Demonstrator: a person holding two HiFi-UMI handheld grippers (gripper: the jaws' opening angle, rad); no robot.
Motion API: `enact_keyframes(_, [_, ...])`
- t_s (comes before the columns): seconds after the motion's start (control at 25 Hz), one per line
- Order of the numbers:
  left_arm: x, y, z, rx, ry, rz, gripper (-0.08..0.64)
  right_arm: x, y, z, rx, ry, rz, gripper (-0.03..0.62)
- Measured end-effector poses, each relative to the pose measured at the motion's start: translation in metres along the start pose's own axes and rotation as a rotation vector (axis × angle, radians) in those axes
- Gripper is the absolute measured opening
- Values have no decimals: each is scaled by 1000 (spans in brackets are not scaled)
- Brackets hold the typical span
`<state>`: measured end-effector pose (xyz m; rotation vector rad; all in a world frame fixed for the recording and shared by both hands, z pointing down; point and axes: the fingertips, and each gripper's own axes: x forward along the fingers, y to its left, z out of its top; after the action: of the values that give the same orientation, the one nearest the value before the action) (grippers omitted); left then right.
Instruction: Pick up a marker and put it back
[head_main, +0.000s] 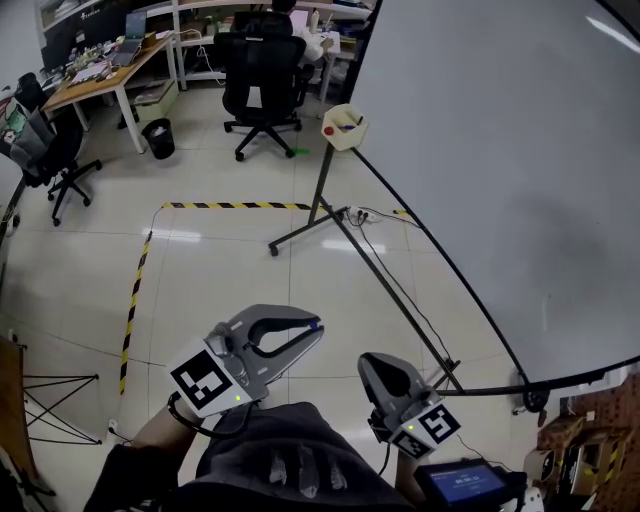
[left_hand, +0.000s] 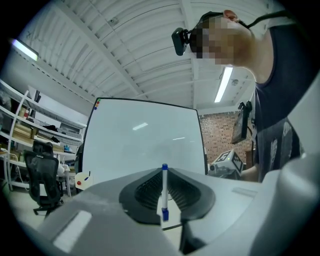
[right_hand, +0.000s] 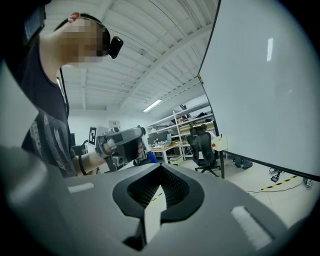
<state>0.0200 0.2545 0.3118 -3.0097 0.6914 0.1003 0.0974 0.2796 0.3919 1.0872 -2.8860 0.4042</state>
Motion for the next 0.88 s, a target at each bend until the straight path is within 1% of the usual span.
enact_keyframes(0.16, [-19,26,4,-4,-13,0,34,29,8,12,-23,-7,-2,2])
enact_keyframes(0.32, [-38,52,12,0,-38,-17,34,65,24,31,-5,-52,4,2])
enact_keyframes(0.44, [-53,69,22,-6,-61,-42,34,81,26,28,-51,-20,-43,2])
enact_keyframes(0.52, [-61,81,27,-12,-74,-59,34,94,29,29,-64,-16,-66,2])
enact_keyframes(0.64, [-73,104,28,-27,-94,-63,34,118,35,29,-77,-7,-68,2])
enact_keyframes(0.76, [-71,125,24,-46,-99,-68,34,134,28,27,-89,23,-70,2])
enact_keyframes(0.88, [-56,144,20,-53,-86,-67,34,143,5,31,-91,32,-83,2])
